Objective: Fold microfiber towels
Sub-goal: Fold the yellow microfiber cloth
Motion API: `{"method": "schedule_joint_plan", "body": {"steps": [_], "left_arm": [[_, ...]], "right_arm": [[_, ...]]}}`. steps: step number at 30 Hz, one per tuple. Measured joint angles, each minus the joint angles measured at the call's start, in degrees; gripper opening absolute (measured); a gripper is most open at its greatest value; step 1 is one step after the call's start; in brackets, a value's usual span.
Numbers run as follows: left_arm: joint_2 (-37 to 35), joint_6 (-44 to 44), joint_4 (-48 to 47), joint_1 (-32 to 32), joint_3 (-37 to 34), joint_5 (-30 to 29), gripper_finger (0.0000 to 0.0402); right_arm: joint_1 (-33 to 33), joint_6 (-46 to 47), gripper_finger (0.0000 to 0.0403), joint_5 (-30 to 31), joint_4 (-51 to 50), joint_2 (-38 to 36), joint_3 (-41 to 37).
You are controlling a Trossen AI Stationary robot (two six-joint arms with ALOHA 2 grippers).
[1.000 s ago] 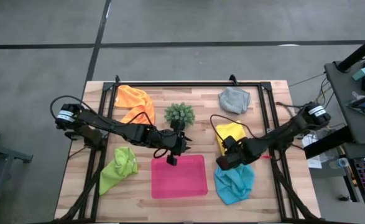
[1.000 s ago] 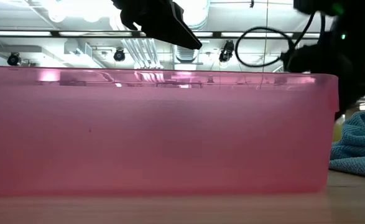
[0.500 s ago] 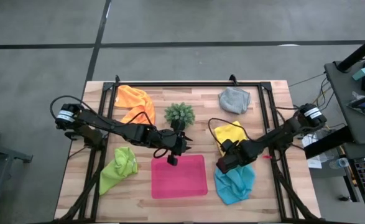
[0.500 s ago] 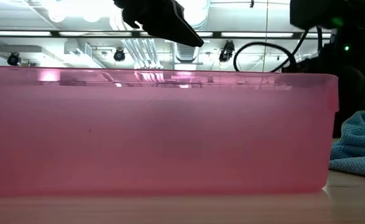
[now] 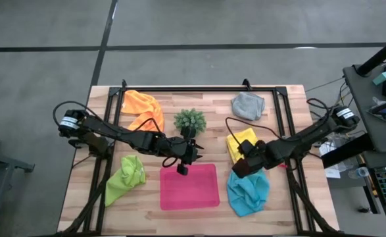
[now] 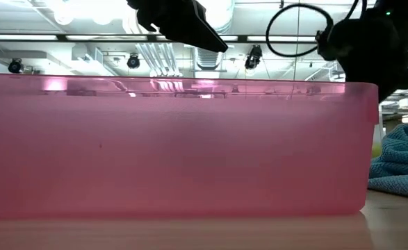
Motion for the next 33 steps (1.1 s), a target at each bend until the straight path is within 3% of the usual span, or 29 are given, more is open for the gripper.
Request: {"method": "schedule_joint_plan", "body": {"steps": [5, 10, 15, 19, 22, 27, 33], "left_arm": [[0.00, 0.00, 0.45, 0.00, 0.00, 0.00, 0.0129], [0.58, 0.08, 3.22, 0.00, 0.00, 0.02, 0.0129], [2.65, -0.09, 7.79, 0.02, 0.04, 0.21, 0.0129], [7.40, -0.17, 15.25, 0.40, 1.61, 3.55, 0.0129], [11.99, -0.22, 16.89, 1.21, 5.71, 4.77, 0.0129], [19.29, -0.44, 16.30, 3.03, 12.08, 4.74, 0.0129], [27.15, -1.82, 16.73, 4.82, 19.33, 4.74, 0.0129]], "right_arm": [[-2.05, 0.44, 0.0101, 7.82, -3.06, 0.49, -0.53], [-8.48, -2.78, 0.0019, 10.41, -3.07, 2.53, -2.61], [-14.82, -5.23, 0.0011, 10.11, -5.11, 4.82, -5.62], [-16.11, -5.70, 0.0009, 9.91, -7.30, 4.31, -6.60], [-14.61, -6.00, 0.0009, 8.69, -7.74, 1.39, -6.58], [-11.14, -6.22, 0.0009, 1.54, -8.19, -4.74, -7.59], [-5.24, -1.42, 0.0009, -0.76, -7.30, -12.44, -11.84]]}}
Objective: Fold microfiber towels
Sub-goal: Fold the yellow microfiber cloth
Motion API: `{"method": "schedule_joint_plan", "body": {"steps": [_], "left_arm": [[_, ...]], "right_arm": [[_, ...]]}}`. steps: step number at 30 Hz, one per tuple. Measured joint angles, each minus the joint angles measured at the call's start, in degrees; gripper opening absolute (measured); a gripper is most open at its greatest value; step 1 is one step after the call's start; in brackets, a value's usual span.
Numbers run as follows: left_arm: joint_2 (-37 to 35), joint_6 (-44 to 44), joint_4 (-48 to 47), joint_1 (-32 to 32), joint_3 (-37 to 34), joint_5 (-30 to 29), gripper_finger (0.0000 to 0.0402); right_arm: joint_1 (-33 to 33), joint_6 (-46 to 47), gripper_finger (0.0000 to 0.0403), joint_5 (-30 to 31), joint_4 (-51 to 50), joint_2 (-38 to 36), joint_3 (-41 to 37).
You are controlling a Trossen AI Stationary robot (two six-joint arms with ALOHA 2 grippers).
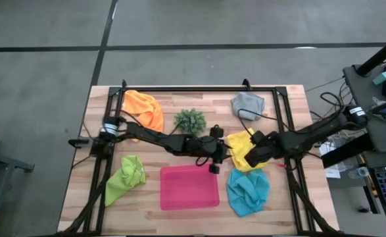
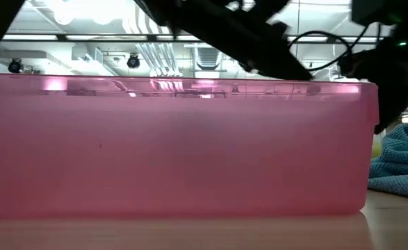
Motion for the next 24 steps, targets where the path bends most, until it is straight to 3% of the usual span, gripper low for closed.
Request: {"method": "schedule_joint_plan", "body": {"steps": [7, 15, 24], "left_arm": [[3.98, -0.06, -0.53, 1.19, 3.00, -0.15, 0.0129], [4.11, 0.00, -0.46, 1.21, 3.25, -0.24, 0.0129], [3.89, 0.00, -0.42, 1.34, 3.09, -0.24, 0.0129]], "right_arm": [[1.58, 2.49, 0.0008, 1.93, 17.45, -2.81, -9.71], [-2.68, -2.16, 0.0008, 1.90, 41.49, 2.36, -18.02], [-6.80, -5.43, 0.0008, 5.08, 29.51, 4.51, -11.34]]}}
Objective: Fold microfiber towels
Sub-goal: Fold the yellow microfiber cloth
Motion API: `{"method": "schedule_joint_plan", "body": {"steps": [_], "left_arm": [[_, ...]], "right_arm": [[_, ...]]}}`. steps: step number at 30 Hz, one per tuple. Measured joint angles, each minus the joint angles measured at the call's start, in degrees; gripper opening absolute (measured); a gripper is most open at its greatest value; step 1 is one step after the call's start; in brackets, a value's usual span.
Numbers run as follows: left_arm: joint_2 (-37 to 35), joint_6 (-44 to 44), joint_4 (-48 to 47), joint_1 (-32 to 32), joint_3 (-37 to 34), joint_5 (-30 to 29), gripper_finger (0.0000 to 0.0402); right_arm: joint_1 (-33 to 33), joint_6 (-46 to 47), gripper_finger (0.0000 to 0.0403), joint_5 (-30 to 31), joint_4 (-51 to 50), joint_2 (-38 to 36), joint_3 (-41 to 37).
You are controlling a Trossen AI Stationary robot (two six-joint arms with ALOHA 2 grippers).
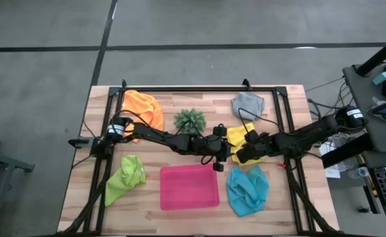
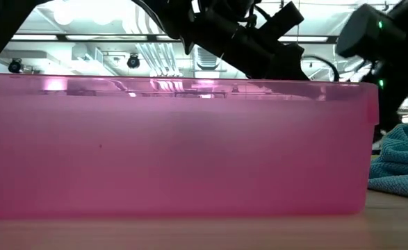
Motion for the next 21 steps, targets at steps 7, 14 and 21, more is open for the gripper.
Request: {"method": "schedule_joint_plan", "body": {"steps": [7, 14, 21], "left_arm": [[0.00, -0.06, -0.79, 0.64, -0.80, -0.01, 0.0129], [0.02, -0.07, -1.03, 0.62, -0.80, 0.00, 0.0129], [0.12, -0.10, -1.90, 0.71, -0.80, -0.01, 0.0129]], "right_arm": [[3.55, 1.33, 0.0008, -2.34, -17.95, -1.52, 8.90], [7.78, 8.64, 0.0009, -6.63, -20.95, -0.56, 6.05], [11.76, 17.98, 0.0009, -11.19, -20.83, -0.41, 0.60]]}}
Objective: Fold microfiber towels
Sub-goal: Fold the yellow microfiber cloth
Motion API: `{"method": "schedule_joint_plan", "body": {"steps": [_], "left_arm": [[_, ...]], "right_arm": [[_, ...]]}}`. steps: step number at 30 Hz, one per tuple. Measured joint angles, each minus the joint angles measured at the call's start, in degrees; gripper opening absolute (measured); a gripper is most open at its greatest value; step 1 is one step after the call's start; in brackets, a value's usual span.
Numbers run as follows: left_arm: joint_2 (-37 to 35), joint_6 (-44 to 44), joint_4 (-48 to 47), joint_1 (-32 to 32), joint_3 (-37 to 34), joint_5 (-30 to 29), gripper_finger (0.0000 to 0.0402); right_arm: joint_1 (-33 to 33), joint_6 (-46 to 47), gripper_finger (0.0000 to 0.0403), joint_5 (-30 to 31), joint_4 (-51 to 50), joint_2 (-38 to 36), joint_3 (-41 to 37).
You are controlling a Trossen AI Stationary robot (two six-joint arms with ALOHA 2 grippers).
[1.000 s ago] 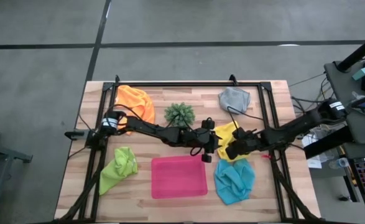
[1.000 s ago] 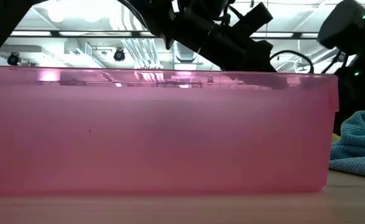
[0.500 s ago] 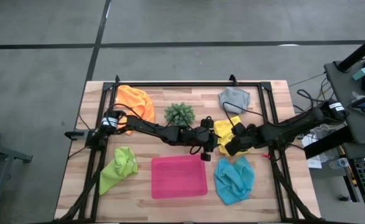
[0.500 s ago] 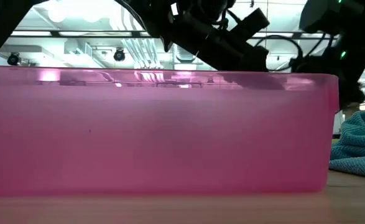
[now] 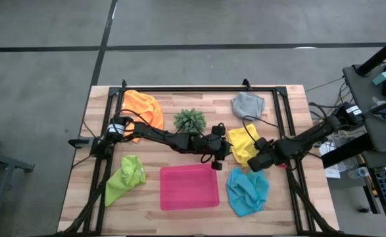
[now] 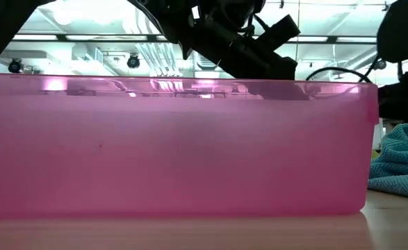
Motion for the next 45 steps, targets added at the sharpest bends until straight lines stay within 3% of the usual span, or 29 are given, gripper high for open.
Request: {"method": "schedule_joint_plan", "body": {"steps": [9, 16, 20, 23, 27, 36, 45], "left_arm": [[0.02, -0.25, 1.55, 0.31, 0.00, 1.86, 0.0129], [2.19, -7.66, 0.92, 0.79, 3.64, 3.42, 0.0125], [2.35, -11.58, -10.86, 2.19, 9.99, 3.42, 0.0092], [2.24, -11.72, -12.46, 3.12, 12.87, 3.25, 0.0053], [2.24, -11.74, -10.23, 4.43, 13.88, 3.28, 0.0006], [10.57, -12.19, -3.98, 5.40, 15.98, 3.25, 0.0001], [17.15, -13.82, -2.67, 5.40, 19.37, 2.90, 0.0001]], "right_arm": [[2.06, -3.04, 0.0009, 0.14, -2.40, 0.07, 5.56], [2.84, -8.34, 0.0009, 3.60, -4.70, -0.20, 9.74], [3.30, -10.98, 0.0009, 5.16, -5.16, -0.39, 10.71], [3.30, -12.99, 0.0009, 6.09, -6.03, -0.79, 11.19], [3.32, -14.81, 0.0009, 7.07, -6.38, -2.30, 11.24], [6.97, -18.17, 0.0009, 8.73, -5.98, -8.78, 9.92], [11.91, -16.25, 0.0009, 11.10, 5.92, -9.07, 3.53]]}}
